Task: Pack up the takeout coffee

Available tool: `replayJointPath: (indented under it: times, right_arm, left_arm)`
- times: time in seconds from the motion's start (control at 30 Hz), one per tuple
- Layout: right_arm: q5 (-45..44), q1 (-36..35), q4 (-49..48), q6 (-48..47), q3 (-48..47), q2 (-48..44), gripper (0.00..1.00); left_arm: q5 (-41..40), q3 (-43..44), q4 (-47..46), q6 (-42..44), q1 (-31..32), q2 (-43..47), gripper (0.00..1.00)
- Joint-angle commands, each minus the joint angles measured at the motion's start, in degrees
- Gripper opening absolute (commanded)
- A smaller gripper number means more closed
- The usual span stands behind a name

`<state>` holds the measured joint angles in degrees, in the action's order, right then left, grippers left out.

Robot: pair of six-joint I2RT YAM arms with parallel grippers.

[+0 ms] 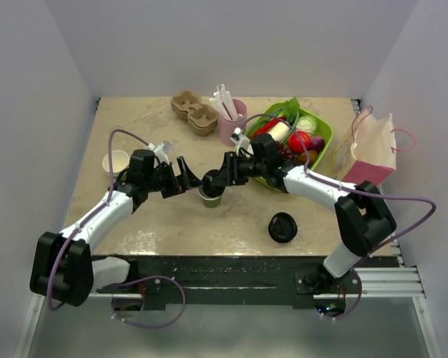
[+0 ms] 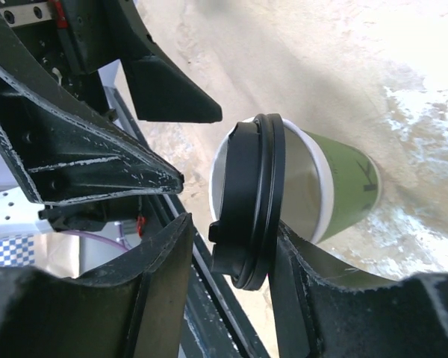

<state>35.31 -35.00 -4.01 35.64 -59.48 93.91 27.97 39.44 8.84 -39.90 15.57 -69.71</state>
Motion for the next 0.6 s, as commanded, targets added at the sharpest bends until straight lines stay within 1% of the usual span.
replayJointPath:
  times: [0.0,0.2,0.33,0.37,0.57]
  right_arm:
    - [-3.32,0.11,2.16,-2.5,-1.69,-3.73,0.47]
    - [-3.76,0.2,3.39,-3.03,-1.95,-4.79,0.49]
    - [-6.39,0.11,6.2,-3.64,-2.83,-5.05,0.5]
    - [-8.22,0.2,6.99,-3.99,-3.09,-5.05,0.5]
    - [-10.34,0.2,8.84,-3.91,-3.45,-4.08,0.5]
  left_arm:
    - [1.39,0.2,-3.13,-0.44,0.51,-0.25,1.0]
    - [1.48,0.37,-3.22,-0.53,0.6,-0.51,1.0]
    - [1.83,0.46,-3.39,-0.79,0.77,-0.69,1.0]
    - [1.92,0.46,-3.39,-0.88,0.77,-0.6,1.0]
    - [3.85,-0.42,-5.85,-2.99,1.13,-0.78,0.99]
